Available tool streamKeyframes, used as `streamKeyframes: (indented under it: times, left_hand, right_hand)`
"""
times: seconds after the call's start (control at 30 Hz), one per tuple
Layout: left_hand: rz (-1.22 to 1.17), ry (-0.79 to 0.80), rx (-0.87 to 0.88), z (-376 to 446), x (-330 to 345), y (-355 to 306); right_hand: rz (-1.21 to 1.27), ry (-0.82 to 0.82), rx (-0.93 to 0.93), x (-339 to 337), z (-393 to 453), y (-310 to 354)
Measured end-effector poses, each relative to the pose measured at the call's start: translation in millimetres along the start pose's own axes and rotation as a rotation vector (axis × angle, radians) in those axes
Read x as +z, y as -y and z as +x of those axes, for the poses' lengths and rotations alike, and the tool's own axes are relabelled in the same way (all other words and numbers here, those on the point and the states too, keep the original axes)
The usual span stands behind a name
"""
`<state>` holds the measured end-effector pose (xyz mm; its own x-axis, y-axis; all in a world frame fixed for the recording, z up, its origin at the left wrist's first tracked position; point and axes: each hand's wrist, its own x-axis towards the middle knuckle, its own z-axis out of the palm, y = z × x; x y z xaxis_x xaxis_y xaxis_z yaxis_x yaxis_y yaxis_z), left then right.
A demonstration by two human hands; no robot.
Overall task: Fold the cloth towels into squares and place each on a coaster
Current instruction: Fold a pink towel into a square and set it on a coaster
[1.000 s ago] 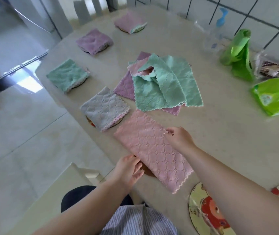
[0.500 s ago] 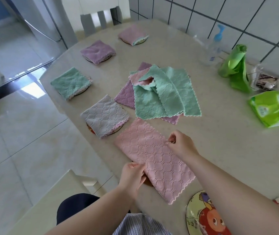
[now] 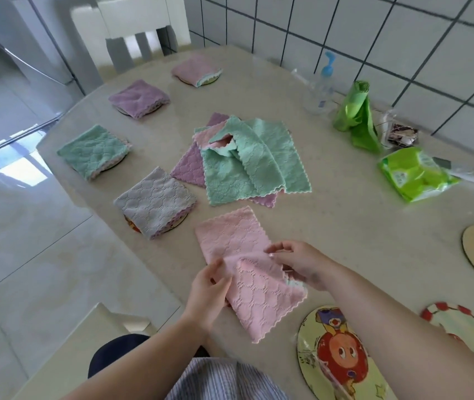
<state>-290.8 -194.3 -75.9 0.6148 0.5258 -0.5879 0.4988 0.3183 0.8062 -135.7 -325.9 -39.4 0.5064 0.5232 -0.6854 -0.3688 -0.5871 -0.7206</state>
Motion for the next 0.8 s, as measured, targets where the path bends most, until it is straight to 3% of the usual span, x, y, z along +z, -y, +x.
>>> streamKeyframes:
  times: [0.17,0.23,0.4,0.6,0.8]
  left_hand:
    - [0.203,0.145,0.071,2,0,-11]
    - [0.253,0.209,0.112,3,6,-24]
    - [0.427,0.284,0.279,12,35,-49]
    - [0.620,0.345,0.210,8,57,-42]
    - [0.718,0.375,0.249,3,40,-31]
  right_hand:
    - [0.205,0.090,0.035,-5,-21,-19]
    - [0.198,0.017,-0.029,-9,-33,-29]
    - [0.135,-0.345,-0.249,-12,-62,-63]
    - [0.178,-0.439,-0.127,-4,-66,-89]
    - [0.065,-0.411,-0.170,13,-84,-104]
